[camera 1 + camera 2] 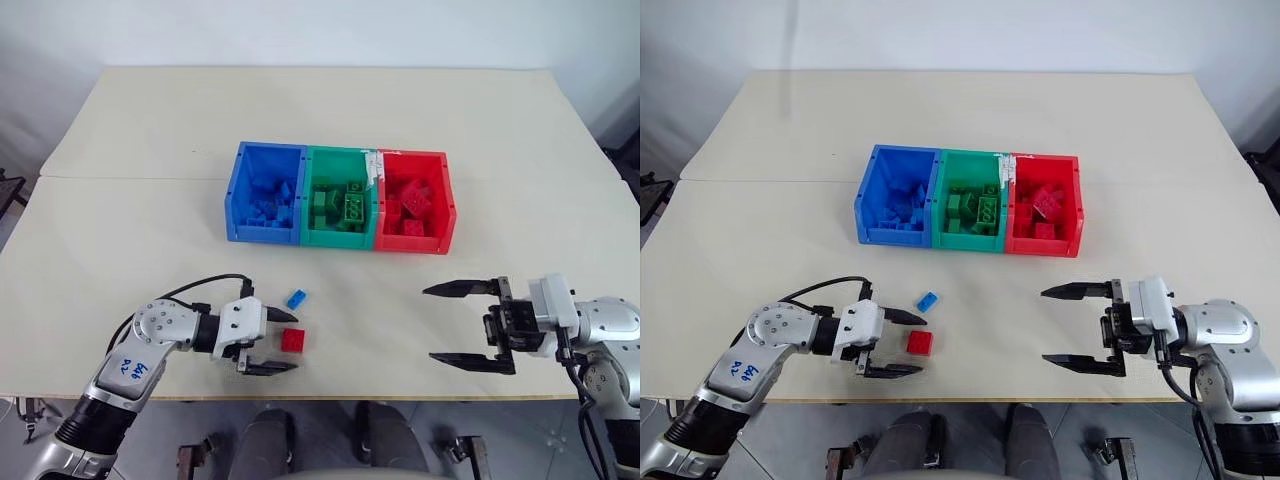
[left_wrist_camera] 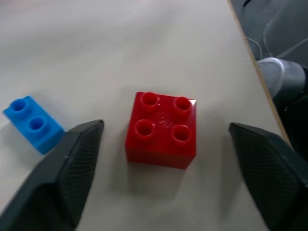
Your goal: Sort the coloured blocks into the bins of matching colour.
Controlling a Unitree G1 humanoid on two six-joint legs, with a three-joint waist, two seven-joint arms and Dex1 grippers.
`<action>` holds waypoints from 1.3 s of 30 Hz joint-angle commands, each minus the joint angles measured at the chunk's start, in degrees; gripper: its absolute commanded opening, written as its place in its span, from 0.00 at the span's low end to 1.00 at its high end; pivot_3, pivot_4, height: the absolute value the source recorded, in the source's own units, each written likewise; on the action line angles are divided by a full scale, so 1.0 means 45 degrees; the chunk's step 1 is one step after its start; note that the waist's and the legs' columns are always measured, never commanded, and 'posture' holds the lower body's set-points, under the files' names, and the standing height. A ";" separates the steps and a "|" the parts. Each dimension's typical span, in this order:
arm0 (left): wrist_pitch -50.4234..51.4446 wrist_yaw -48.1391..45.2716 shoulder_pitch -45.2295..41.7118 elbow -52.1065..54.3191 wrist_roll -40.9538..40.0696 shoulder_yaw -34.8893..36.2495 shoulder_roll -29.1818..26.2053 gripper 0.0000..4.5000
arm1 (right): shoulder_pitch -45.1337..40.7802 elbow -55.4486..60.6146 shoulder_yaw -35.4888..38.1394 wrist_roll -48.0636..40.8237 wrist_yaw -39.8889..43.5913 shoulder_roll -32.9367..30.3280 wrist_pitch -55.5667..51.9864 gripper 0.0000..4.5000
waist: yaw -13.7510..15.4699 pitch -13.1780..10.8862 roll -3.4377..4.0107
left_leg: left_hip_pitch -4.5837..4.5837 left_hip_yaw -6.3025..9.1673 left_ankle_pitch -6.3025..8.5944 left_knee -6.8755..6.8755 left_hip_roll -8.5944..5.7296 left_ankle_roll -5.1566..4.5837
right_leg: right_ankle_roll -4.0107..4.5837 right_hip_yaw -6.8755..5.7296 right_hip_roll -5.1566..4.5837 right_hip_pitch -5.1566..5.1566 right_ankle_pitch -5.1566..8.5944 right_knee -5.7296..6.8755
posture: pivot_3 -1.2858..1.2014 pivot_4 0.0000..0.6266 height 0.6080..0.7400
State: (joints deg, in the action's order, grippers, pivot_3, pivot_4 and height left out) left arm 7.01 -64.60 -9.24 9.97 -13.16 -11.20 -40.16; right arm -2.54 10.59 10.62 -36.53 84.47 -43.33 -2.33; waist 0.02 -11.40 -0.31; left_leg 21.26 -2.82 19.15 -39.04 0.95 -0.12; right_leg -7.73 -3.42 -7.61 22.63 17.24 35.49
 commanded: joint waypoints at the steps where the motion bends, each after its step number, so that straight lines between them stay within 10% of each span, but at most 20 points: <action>1: 0.0063 0.0018 0.0110 0.0047 -0.0139 0.0062 0.0085 0.66 | 0.0222 -0.0076 0.0604 -0.0139 0.0192 -0.0185 0.0373 1.00 | 0.0002 0.0000 0.0000 | 0.0000 0.0000 0.0000 0.0000 0.0000 0.0000 | 0.0000 0.0000 0.0000 -0.0001 0.0000 0.0000 | 0.52 0.24 1.00; 6: -0.0109 0.0071 -0.0004 -0.0049 -0.0484 0.0345 0.0396 0.33 | 0.0318 -0.0227 0.0862 -0.0114 -0.0033 -0.0135 0.0559 1.00 | 0.0002 0.0000 0.0000 | -0.0005 0.0002 0.0000 0.0000 0.0002 0.0001 | 0.0000 -0.0001 0.0000 -0.0006 0.0000 0.0000 | 0.52 0.24 1.00; 18: 0.1690 0.1703 -0.4637 -0.0642 -0.1875 0.0809 0.3191 0.33 | 0.0757 0.0023 0.3358 -0.0893 -0.3143 0.0569 0.0040 1.00 | 0.0356 0.0000 -0.0001 | 0.0002 0.0021 -0.0012 -0.0019 -0.0054 -0.0002 | -0.0028 -0.0023 -0.0004 -0.0035 -0.0017 -0.0006 | 0.52 0.24 1.00; 33: -0.2974 0.3936 -1.3066 -1.2876 0.1544 0.0069 0.8143 0.33 | 0.3317 0.1007 0.5509 -0.0561 -0.5691 0.1654 0.0739 1.00 | 0.0319 -0.0008 -0.0016 | 0.0065 -0.0089 -0.0017 0.0013 -0.0081 -0.0047 | -0.0084 -0.0047 0.0034 -0.0038 -0.0050 -0.0123 | 0.52 0.24 1.00; 39: -0.3613 0.4003 -1.3643 -1.4690 0.1999 0.0316 0.8518 0.75 | 0.3752 0.1756 0.5342 -0.0547 -0.6209 0.2005 0.0729 1.00 | 0.0322 -0.0011 -0.0019 | 0.0066 -0.0105 -0.0016 0.0005 -0.0075 -0.0049 | -0.0086 -0.0042 0.0034 -0.0025 -0.0051 -0.0131 | 0.52 0.24 1.00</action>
State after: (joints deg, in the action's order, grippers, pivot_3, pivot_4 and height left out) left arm -7.28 -46.49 -68.82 -56.49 -4.35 -10.85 -2.40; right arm 14.15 16.29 33.62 -38.38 57.28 -34.63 0.04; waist 1.47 -11.45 -0.40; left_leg 21.56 -3.29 19.08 -39.03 0.60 -0.34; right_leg -8.12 -3.61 -7.47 22.52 17.01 34.84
